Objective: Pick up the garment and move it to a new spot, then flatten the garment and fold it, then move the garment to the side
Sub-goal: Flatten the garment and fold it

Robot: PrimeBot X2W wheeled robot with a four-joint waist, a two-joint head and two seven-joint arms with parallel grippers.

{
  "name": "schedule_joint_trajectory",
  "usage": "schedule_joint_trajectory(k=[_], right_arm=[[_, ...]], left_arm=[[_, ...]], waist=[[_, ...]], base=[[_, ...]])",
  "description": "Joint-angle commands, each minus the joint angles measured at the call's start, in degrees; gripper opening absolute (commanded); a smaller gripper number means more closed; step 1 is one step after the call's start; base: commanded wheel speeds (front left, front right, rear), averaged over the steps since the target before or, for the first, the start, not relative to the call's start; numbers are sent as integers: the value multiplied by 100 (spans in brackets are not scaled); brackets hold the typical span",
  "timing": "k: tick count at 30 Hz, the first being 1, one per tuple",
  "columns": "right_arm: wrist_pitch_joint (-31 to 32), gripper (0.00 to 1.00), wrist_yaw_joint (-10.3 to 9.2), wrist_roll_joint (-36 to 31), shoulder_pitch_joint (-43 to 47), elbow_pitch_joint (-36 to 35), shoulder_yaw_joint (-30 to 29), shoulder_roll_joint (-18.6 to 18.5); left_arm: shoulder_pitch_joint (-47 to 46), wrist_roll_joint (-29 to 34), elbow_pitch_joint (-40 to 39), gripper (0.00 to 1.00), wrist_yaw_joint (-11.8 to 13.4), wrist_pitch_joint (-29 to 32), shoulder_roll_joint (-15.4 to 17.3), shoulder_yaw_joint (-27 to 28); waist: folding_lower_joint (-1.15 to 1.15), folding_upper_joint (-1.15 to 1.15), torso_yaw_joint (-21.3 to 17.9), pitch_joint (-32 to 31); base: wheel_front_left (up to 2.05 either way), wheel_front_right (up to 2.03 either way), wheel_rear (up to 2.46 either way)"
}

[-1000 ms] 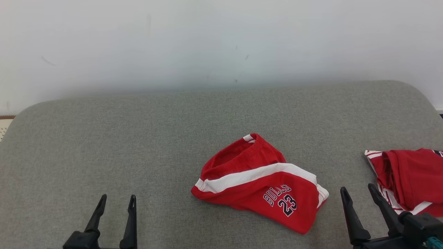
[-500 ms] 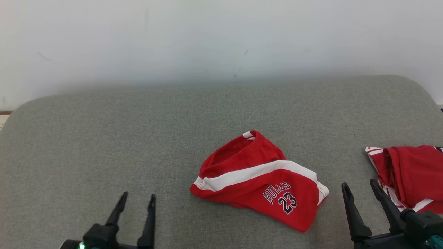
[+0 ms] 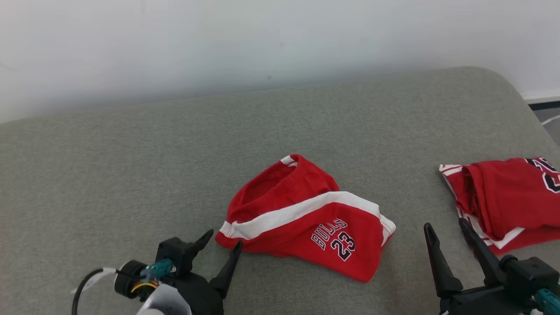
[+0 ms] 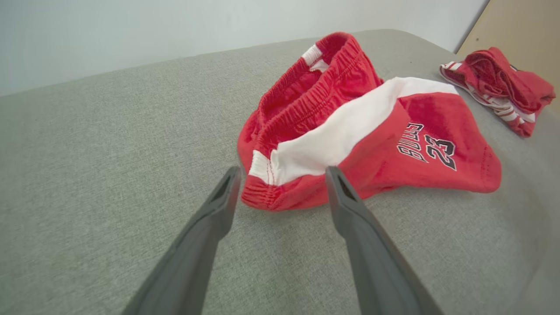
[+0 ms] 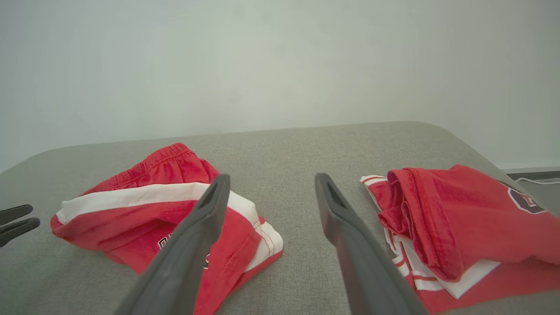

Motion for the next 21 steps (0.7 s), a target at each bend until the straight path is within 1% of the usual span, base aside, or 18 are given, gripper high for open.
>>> schedule_joint_trajectory(k=[1,7,8,9,10,12,13,14,18,21], right_arm=[[-48,100,-4,19,-78,9,11,-2],[-116,100,-4,71,-120,112,15,-7],[-132,100,-4,85,-134,123,20,-13],[-146,100,-4,96,-143,137,16,-16],[-155,100,-4,98,-161,162,17,-20],[-174,100,-4,107,-181,183,13,-30],[-180,100,-4,109,-188,186,12,-32],[-183,100,-4,108,-193,189,10,-34],[-181,100,-4,126,-234,184,-1,-52],[-194,100,-4,197,-345,225,-9,-152]], left_arm=[[-114,-77,68,100,-50,39,32,-4],[-477,-139,409,100,-238,302,168,23],[-516,-162,451,96,-241,357,174,24],[-540,-181,487,75,-268,375,175,21],[-588,-219,542,48,-281,427,178,31],[-627,-244,602,34,-286,462,180,16],[-651,-250,619,13,-294,452,172,14],[-673,-244,635,0,-302,457,175,1],[-716,-236,685,0,-300,458,169,-33],[-748,-196,650,0,-249,425,184,-41]], waist=[[0,0,-192,155],[0,0,-353,287],[0,0,-365,308],[0,0,-372,321],[0,0,-382,347],[0,0,-386,370],[0,0,-384,380],[0,0,-382,392],[0,0,-360,439],[0,0,-337,484]], base=[[0,0,0],[0,0,0],[0,0,0],[0,0,0],[0,0,0],[0,0,0],[0,0,0],[0,0,0],[0,0,0],[0,0,0]])
